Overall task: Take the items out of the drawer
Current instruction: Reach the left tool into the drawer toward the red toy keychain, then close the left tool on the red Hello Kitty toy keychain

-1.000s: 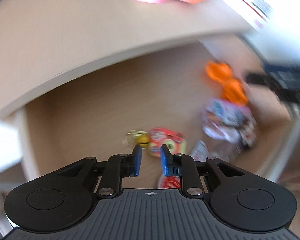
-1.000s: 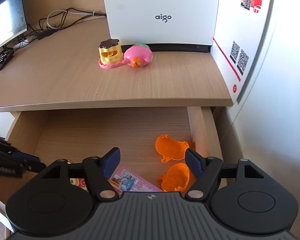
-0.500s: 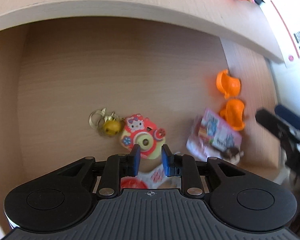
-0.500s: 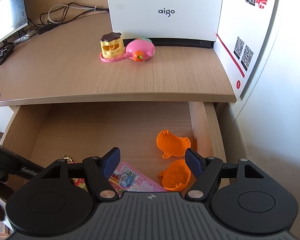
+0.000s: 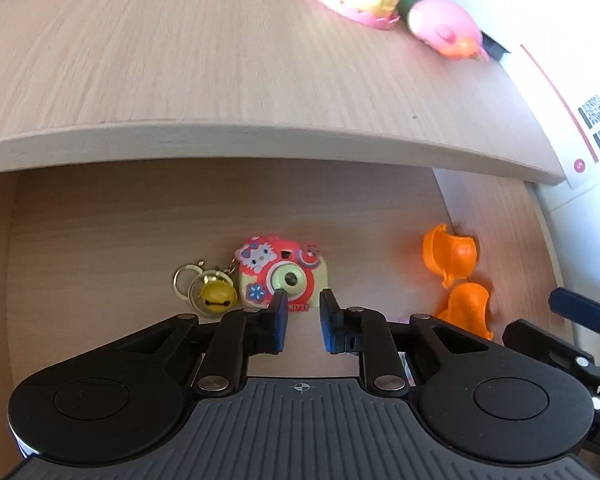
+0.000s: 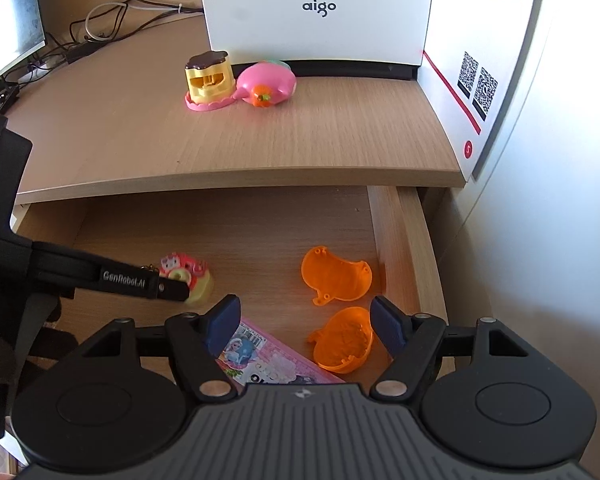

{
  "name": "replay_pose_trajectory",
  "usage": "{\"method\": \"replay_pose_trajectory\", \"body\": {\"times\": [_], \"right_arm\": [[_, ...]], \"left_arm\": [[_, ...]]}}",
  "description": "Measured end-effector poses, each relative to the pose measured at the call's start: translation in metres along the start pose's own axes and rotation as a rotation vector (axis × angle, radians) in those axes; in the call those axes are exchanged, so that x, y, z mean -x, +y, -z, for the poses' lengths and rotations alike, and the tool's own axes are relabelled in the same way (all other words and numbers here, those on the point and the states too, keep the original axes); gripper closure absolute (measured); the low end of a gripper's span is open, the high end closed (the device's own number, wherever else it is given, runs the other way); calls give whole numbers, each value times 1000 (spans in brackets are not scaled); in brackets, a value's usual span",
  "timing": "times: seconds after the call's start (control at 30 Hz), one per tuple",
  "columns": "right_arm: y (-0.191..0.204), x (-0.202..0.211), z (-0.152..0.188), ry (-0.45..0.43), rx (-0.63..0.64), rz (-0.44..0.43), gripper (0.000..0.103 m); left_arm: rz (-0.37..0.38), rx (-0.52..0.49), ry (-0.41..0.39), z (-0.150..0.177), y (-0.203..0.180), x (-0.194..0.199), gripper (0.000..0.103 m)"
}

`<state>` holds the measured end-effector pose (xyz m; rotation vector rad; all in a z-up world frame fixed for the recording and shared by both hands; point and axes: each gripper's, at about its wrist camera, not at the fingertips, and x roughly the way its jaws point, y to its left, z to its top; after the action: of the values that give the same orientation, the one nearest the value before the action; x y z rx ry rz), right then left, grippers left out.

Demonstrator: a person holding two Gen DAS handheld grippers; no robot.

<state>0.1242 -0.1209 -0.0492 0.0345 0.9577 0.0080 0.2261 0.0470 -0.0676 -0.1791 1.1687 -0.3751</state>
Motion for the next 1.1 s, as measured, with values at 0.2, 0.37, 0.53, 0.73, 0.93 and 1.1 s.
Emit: {"method": "replay_pose_trajectory", "body": {"times": [0.2,0.37,0.53,0.73,0.93,1.1], "right_arm": [[-2,-2,0,-1,0,9,30],[-3,-3,1,4,2,16,30],[-3,-1,1,-17,10,34,30],[-9,-5,-2,-10,-16,36,30],[-11,-6,-1,-7,-16,40,30],[-11,-5,-2,-14,-19,42,30]], "left_arm": [[34,-175,-38,8,-19,-14,85],[83,-143,96,5,-15,-34,94],[-21,-369,21,11,-24,-8,91],[-63,-500,94,24,-29,-25,85],[-31,-613,97,35,-46,-29,46],[-37,-659,107,38,-52,-29,42]]}}
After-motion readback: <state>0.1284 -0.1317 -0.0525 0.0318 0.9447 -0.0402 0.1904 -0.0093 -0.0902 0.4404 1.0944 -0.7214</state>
